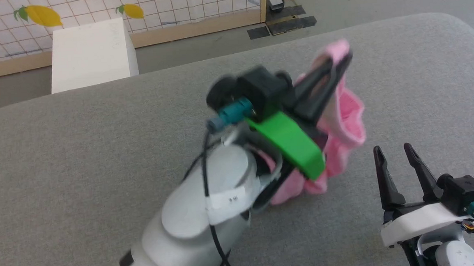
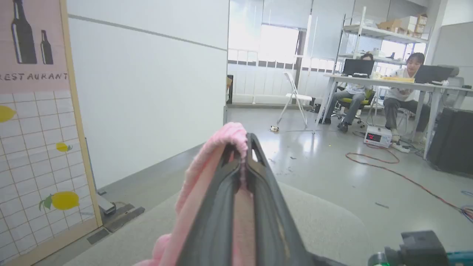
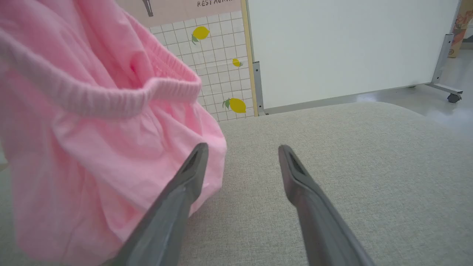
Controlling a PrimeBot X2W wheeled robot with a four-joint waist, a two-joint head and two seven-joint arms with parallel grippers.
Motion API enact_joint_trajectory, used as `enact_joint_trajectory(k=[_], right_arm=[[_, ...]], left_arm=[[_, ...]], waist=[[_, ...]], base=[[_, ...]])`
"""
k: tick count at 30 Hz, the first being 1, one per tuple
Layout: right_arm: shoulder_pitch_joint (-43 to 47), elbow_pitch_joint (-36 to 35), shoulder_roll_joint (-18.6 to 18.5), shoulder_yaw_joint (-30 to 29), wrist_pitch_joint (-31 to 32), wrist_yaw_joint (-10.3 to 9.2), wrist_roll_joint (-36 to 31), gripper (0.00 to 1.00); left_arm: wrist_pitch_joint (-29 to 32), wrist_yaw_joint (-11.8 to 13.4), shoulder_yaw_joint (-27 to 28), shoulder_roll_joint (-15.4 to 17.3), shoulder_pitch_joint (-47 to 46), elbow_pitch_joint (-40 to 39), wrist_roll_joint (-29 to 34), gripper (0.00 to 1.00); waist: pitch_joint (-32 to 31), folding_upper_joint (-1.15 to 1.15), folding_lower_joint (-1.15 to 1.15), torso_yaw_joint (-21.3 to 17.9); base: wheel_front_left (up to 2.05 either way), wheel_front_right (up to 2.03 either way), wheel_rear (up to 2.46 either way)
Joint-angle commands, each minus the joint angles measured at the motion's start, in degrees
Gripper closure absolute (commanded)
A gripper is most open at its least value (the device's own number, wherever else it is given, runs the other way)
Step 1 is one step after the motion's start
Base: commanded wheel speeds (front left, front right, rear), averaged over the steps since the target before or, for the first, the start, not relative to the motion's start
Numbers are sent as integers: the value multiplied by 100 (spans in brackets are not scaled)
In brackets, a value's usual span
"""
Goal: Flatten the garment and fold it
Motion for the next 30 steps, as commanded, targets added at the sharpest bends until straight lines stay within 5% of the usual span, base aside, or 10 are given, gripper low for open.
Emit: enact_joint_trajectory(k=[1,6,14,22,24,30], right_arm=[[-45,11,2,24,-2,-9,-13,0],[-1,-14,2,41,6,-9,-17,0],[-10,-62,2,70,23,-9,-26,0],[-61,-81,2,157,53,-9,-39,0],[-76,-73,2,194,52,-9,-24,0],[-98,-69,2,231,55,-9,-27,0]], left_arm=[[-259,175,36,-4,-279,-73,-175,100],[-762,843,458,14,-445,39,-476,100],[-929,1833,1448,859,996,866,-717,100],[-1035,2311,2276,1341,2520,1271,-1101,100],[-1026,2322,2306,1391,2762,1322,-1151,0],[-1061,2079,2451,1295,3197,882,-1248,0]], waist=[[-7,0,0,39],[22,0,0,164],[108,0,0,319],[169,0,0,505],[176,0,0,538],[210,0,0,642]], base=[[0,0,0],[0,0,0],[0,0,0],[0,0,0],[0,0,0],[0,0,0]])
